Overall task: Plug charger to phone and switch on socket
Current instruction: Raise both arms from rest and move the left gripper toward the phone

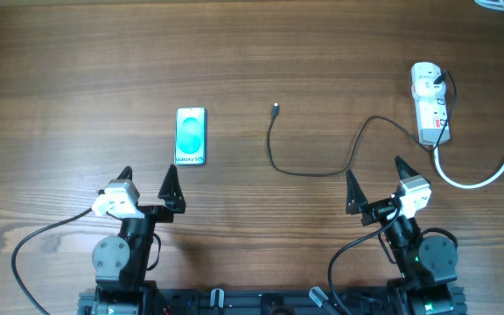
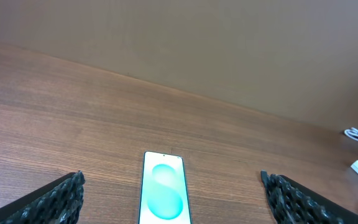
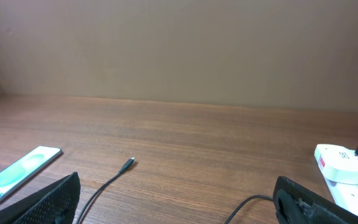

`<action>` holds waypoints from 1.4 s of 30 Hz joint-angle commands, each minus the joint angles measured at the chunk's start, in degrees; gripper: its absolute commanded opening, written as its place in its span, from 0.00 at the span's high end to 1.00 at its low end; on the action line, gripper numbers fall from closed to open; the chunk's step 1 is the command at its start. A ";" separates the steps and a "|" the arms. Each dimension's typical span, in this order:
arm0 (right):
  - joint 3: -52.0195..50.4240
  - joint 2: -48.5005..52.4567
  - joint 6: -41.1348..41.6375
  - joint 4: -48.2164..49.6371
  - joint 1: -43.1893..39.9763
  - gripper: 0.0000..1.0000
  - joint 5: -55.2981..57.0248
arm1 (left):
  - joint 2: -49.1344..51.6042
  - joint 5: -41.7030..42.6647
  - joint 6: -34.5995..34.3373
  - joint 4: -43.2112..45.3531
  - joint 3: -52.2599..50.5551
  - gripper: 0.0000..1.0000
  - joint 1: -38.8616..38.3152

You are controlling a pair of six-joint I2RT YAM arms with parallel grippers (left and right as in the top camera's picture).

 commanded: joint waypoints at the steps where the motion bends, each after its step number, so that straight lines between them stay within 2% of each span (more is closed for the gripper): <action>1: -0.09 -0.31 -0.02 0.31 0.22 0.00 0.59 | -0.63 -0.74 0.50 -0.22 -0.35 0.00 0.48; 42: 0.07 -0.31 1.44 1.18 0.22 0.00 -0.17 | 1.20 -0.57 0.35 -0.20 -0.35 0.00 0.48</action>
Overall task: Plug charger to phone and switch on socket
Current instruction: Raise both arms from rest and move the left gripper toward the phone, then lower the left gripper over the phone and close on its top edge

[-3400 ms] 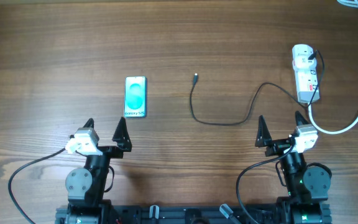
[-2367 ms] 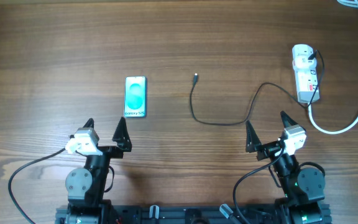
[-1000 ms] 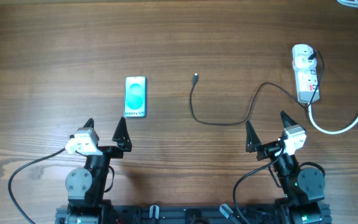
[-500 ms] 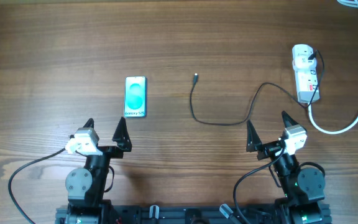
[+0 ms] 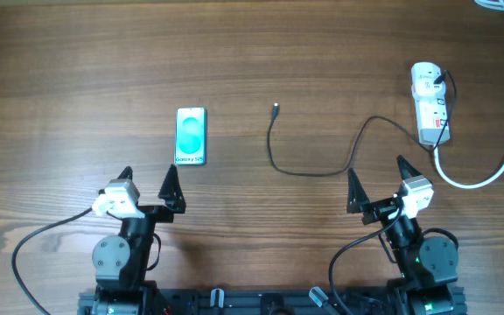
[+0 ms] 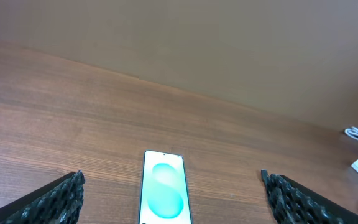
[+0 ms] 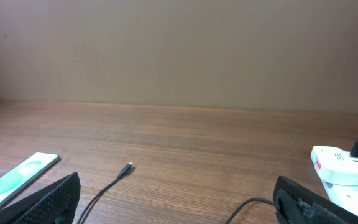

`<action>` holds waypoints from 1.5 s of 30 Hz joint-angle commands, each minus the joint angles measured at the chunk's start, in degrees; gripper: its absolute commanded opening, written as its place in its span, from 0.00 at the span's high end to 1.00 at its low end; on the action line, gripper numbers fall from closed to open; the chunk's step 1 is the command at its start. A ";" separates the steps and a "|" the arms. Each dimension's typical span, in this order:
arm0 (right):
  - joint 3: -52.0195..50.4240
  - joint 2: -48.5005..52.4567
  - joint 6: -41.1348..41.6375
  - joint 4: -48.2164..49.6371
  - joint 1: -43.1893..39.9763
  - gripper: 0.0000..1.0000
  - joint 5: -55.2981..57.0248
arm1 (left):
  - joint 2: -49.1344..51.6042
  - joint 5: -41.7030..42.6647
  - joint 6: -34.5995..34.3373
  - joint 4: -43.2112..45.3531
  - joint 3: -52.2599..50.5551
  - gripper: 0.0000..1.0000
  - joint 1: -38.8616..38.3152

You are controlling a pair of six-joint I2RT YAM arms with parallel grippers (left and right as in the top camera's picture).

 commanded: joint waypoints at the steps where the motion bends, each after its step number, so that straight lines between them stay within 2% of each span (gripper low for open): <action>1: 0.48 -0.31 0.81 0.26 0.22 0.01 -2.27 | 1.16 -0.59 0.37 -0.20 -0.35 0.00 0.48; 5: 3.23 0.04 0.68 -1.77 0.22 0.00 -3.56 | 2.73 -0.57 0.37 -0.22 0.13 0.00 0.48; 12: 8.76 4.61 0.59 -4.55 0.22 0.00 -4.87 | 9.38 1.03 0.61 -0.22 6.64 0.00 0.48; 17: 15.28 10.47 0.15 -7.06 0.22 0.00 -5.18 | 19.54 5.55 3.58 -0.61 16.63 0.00 0.48; 19: 19.37 13.40 -2.45 -9.79 0.22 0.00 -7.04 | 25.07 7.28 3.61 -2.38 21.59 0.00 0.48; 21: 23.78 16.41 -2.91 -13.35 0.22 0.00 -7.06 | 30.05 8.59 3.61 -5.14 26.23 0.00 0.48; 28: 37.48 27.71 -3.87 -23.69 0.22 0.00 -9.35 | 49.40 11.56 10.64 -21.27 47.54 0.00 0.46; 33: 51.23 39.76 -5.99 -34.69 0.22 0.00 -12.76 | 64.30 11.54 15.54 -38.56 66.16 0.00 0.46; 38: 67.25 52.72 -8.33 -49.57 0.22 0.00 -17.99 | 79.10 11.50 15.56 -53.90 85.24 0.00 0.46; 42: 76.83 61.99 -9.70 -59.91 0.22 0.00 -17.99 | 85.72 11.34 15.52 -58.16 91.95 0.00 0.46; 45: 77.22 67.41 -9.14 -59.71 0.22 0.00 -20.04 | 87.36 11.61 15.23 -55.56 91.89 0.00 0.42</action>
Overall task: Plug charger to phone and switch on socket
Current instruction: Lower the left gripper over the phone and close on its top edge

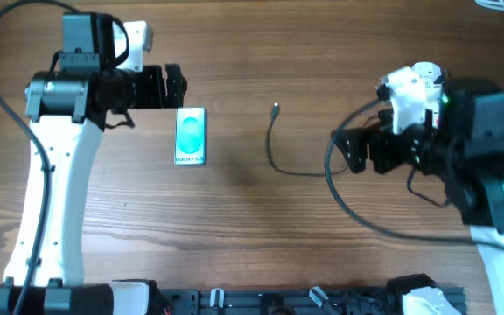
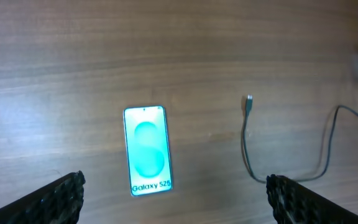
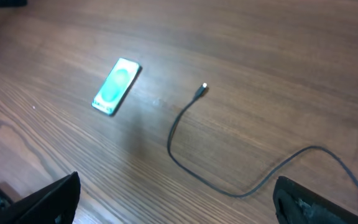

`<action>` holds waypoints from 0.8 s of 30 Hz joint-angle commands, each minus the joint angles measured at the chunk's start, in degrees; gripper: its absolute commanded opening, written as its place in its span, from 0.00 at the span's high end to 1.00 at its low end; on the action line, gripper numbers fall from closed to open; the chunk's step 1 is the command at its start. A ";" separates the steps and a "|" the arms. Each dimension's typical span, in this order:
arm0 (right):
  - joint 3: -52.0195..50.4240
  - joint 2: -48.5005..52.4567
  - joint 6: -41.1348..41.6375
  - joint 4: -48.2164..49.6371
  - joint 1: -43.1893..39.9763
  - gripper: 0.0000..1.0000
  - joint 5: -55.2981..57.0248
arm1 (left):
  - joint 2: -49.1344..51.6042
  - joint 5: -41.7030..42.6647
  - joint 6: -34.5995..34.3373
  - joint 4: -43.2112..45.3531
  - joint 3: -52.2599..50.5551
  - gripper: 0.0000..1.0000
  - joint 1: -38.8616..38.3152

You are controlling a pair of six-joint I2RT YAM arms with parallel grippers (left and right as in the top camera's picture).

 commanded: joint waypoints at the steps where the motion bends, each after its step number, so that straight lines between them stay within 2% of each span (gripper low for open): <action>1: 1.27 4.48 0.37 0.13 0.15 0.00 -3.93 | 1.18 0.94 0.81 0.68 1.31 0.00 0.33; 5: 1.25 8.44 7.10 0.59 0.15 0.00 -5.88 | 1.40 0.92 0.90 -0.28 1.27 0.00 0.20; 7: 1.20 9.90 7.17 0.87 0.15 0.00 -5.97 | 2.27 -0.22 0.85 -1.11 1.25 0.00 -0.92; 12: 1.20 11.65 7.19 0.85 0.15 0.00 -5.95 | 9.88 -9.25 0.66 -3.52 1.22 0.03 -4.96; 17: 1.20 11.65 7.26 0.87 0.17 0.00 -5.95 | 20.81 -9.27 0.66 -2.93 1.22 0.07 -5.70; 24: 1.20 11.65 7.80 1.36 0.15 0.00 -5.92 | 28.15 -9.25 0.63 -0.90 1.20 0.08 -6.08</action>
